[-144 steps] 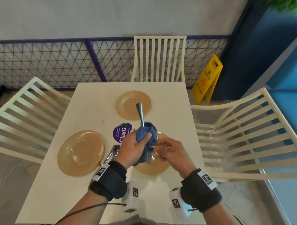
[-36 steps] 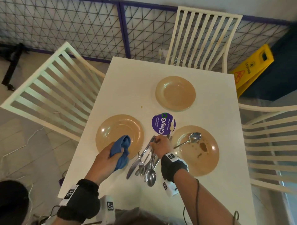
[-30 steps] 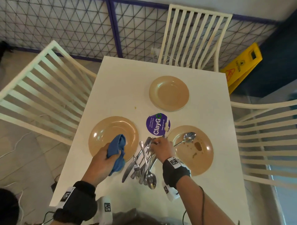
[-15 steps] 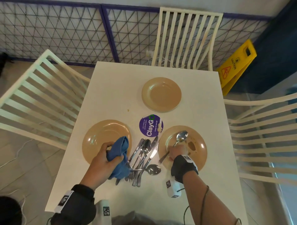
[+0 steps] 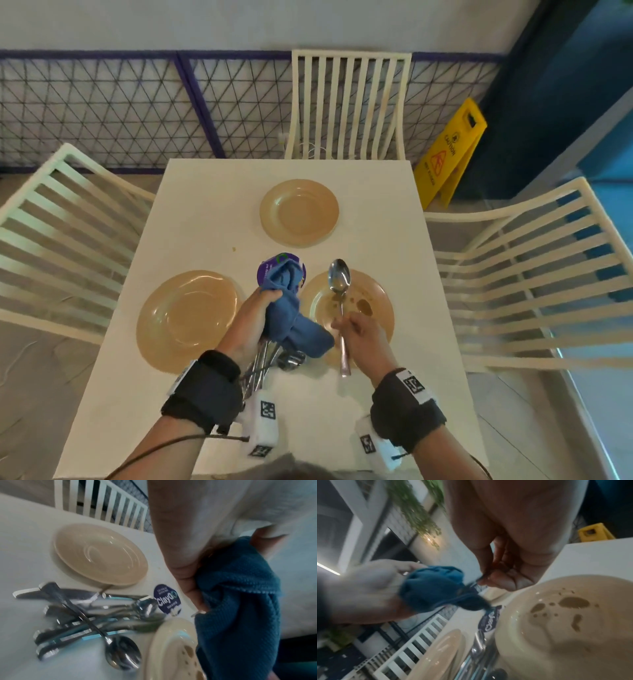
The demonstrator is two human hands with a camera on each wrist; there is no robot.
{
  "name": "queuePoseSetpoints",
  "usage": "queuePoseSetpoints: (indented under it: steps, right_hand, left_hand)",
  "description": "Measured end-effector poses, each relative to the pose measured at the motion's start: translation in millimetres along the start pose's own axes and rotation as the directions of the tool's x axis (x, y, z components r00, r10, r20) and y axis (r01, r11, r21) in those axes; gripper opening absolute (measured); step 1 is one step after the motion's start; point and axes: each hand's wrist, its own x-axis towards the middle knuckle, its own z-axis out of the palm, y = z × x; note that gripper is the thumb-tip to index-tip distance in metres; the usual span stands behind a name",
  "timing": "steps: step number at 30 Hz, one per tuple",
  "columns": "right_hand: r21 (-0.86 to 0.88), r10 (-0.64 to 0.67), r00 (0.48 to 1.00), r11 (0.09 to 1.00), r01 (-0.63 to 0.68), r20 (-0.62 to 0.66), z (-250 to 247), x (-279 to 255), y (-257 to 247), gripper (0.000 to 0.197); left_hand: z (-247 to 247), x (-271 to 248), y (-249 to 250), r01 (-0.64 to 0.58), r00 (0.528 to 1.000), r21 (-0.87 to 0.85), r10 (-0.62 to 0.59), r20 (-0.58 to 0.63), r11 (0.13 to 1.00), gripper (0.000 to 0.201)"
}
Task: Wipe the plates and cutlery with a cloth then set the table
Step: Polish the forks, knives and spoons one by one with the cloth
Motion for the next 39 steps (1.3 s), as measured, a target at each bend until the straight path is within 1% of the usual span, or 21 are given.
queuePoseSetpoints:
  steps: [2, 4, 5, 6, 7, 9, 10, 13, 15, 16, 18, 20, 22, 25, 27, 30, 32, 33, 36, 37, 39]
  right_hand:
    - [0.085, -0.037, 0.999, 0.996, 0.034, 0.028, -8.1, -16.0, -8.0, 0.035]
    - [0.127, -0.066, 0.996, 0.99, 0.058, 0.063, -13.4, -25.2, -13.6, 0.035]
    - [0.136, -0.074, 0.994, 0.989, 0.063, 0.075, -15.4, -29.3, -16.1, 0.033]
    - [0.145, -0.068, 0.994, 0.988, 0.056, 0.081, -17.9, -33.5, -19.2, 0.03]
    - [0.161, -0.063, 0.994, 0.986, 0.048, 0.087, -20.5, -36.9, -20.5, 0.029]
    - [0.185, -0.056, 0.992, 0.982, 0.034, 0.11, -28.3, -46.4, -21.5, 0.029]
    - [0.193, -0.058, 0.99, 0.981, 0.031, 0.132, -31.8, -52.0, -22.4, 0.029]
    - [0.285, -0.097, 0.979, 0.958, 0.043, 0.18, -42.1, -63.9, -26.2, 0.031]
    - [0.262, -0.13, 0.981, 0.961, 0.09, 0.142, -49.7, -62.4, -31.0, 0.031]
    - [0.228, -0.152, 0.981, 0.966, 0.123, 0.117, -53.5, -59.5, -32.5, 0.031]
    - [0.167, -0.179, 0.98, 0.973, 0.163, 0.085, -60.7, -55.2, -32.7, 0.03]
    - [0.151, -0.174, 0.981, 0.976, 0.159, 0.086, -66.8, -56.0, -30.0, 0.03]
    - [0.183, -0.156, 0.98, 0.974, 0.132, 0.124, -70.7, -62.4, -27.8, 0.029]
    - [0.2, -0.167, 0.977, 0.97, 0.139, 0.13, -75.3, -66.9, -30.0, 0.029]
    - [0.178, -0.178, 0.976, 0.972, 0.156, 0.121, -79.3, -63.1, -31.7, 0.031]
    - [0.151, -0.172, 0.977, 0.977, 0.153, 0.123, -81.7, -59.8, -29.2, 0.037]
    - [0.163, -0.198, 0.973, 0.971, 0.177, 0.122, -81.5, -62.5, -28.0, 0.038]
    - [0.164, -0.208, 0.97, 0.969, 0.186, 0.123, -82.4, -64.1, -27.7, 0.036]
    - [0.163, -0.214, 0.97, 0.968, 0.193, 0.119, -82.9, -65.3, -26.9, 0.03]
    - [0.154, -0.21, 0.971, 0.969, 0.191, 0.115, -83.0, -64.0, -28.1, 0.03]
    - [0.152, -0.197, 0.975, 0.972, 0.18, 0.101, -80.3, -56.5, -29.9, 0.032]
  left_hand:
    - [24.6, 3.9, -0.6, 0.03, 1.0, -0.101, -0.03, 0.006, 0.994, 0.035]
    - [50.3, 3.0, -0.8, 0.054, 0.998, -0.12, -0.049, 0.044, 0.991, 0.04]
    - [62.9, 2.1, -2.0, 0.036, 0.998, -0.094, -0.031, 0.052, 0.995, 0.037]
    - [74.7, 0.1, -2.3, -0.008, 0.998, -0.049, 0.01, 0.056, 0.999, 0.033]
    - [82.9, 0.3, -4.0, -0.072, 0.996, 0.023, 0.071, 0.052, 0.997, 0.034]
    - [91.2, -0.4, -4.4, -0.186, 0.982, 0.158, 0.182, 0.042, 0.97, 0.05]
    - [90.5, 2.7, -3.5, -0.224, 0.974, 0.192, 0.224, 0.02, 0.955, 0.05]
    - [98.8, 2.8, 6.3, -0.358, 0.925, 0.223, 0.377, -0.05, 0.907, 0.021]
    - [111.5, -0.7, 10.3, -0.434, 0.881, 0.202, 0.46, -0.107, 0.878, 0.009]
    - [118.3, -3.5, 9.7, -0.443, 0.873, 0.182, 0.468, -0.137, 0.878, 0.006]
    - [125.0, -8.6, 0.9, -0.392, 0.894, 0.189, 0.421, -0.151, 0.9, 0.01]
    - [121.7, -7.1, -4.5, -0.354, 0.922, 0.257, 0.382, -0.068, 0.9, 0.011]
    - [114.5, -3.8, 1.7, -0.393, 0.904, 0.313, 0.426, -0.042, 0.865, 0.011]
    - [117.3, -1.9, 13.1, -0.438, 0.862, 0.248, 0.482, -0.157, 0.864, 0.011]
    - [128.6, -9.4, 7.4, -0.409, 0.874, 0.212, 0.448, -0.19, 0.888, 0.013]
    - [132.1, -16.9, -7.0, -0.341, 0.918, 0.263, 0.38, -0.116, 0.902, 0.014]
    - [125.0, -15.2, 0.5, -0.367, 0.911, 0.324, 0.408, -0.065, 0.872, 0.008]
    - [121.2, -13.1, 7.5, -0.384, 0.902, 0.311, 0.425, -0.073, 0.87, 0.01]
    - [117.7, -8.9, 23.2, -0.414, 0.883, 0.148, 0.436, -0.172, 0.898, 0.034]
    - [121.4, -9.0, 22.8, -0.405, 0.887, 0.122, 0.421, -0.189, 0.906, 0.035]
    - [131.2, -13.8, 13.4, -0.341, 0.916, 0.107, 0.356, -0.183, 0.934, 0.029]
